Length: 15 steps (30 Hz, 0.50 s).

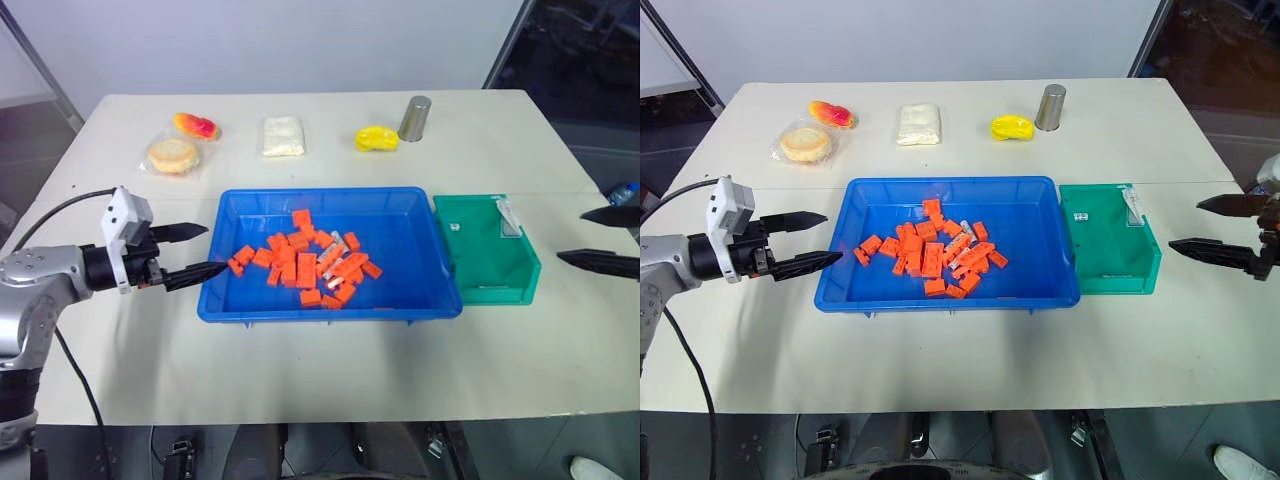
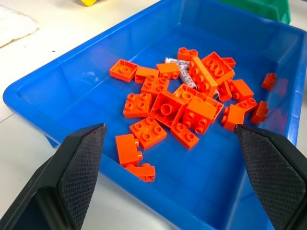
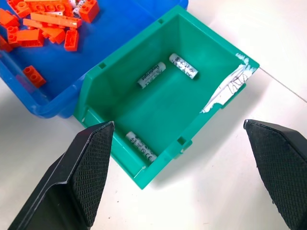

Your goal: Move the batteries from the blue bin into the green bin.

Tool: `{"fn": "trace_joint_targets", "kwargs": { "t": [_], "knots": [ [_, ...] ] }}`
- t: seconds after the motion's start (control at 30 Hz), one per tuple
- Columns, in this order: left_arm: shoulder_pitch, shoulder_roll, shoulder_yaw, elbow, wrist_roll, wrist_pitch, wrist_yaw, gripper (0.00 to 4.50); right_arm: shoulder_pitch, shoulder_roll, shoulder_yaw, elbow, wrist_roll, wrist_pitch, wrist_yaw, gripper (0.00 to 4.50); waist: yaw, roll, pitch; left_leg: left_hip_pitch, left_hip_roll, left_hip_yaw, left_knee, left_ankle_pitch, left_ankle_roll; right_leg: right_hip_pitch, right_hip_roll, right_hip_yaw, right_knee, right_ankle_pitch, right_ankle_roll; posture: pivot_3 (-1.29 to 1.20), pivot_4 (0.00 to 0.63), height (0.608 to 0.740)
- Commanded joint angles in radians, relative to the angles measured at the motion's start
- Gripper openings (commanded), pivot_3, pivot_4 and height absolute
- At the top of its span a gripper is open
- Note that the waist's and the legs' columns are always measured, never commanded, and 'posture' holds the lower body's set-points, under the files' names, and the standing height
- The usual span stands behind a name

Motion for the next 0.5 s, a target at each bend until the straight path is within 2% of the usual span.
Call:
{"fn": "trace_joint_targets", "kwargs": {
  "t": [0.03,0.5],
  "knots": [
    [-0.024,0.007,-0.011,-0.011,0.011,-0.019,-0.005,4.5,0.006,-0.009,-0.055,-0.001,-0.01,-0.014,0.002,4.45,0.0,0.0,0.0,0.0,0.0,0.0,0.0,0.0,0.0,0.0,0.0,0.0,0.0,0.0,0.0,0.0,0.15,0.74],
    [-0.098,-0.003,-0.044,0.018,0.001,-0.001,-0.021,4.5,0.04,0.045,-0.086,-0.054,0.0,0.002,-0.028,4.45,0.0,0.0,0.0,0.0,0.0,0.0,0.0,0.0,0.0,0.0,0.0,0.0,0.0,0.0,0.0,0.0,0.15,0.74]
  ]
}}
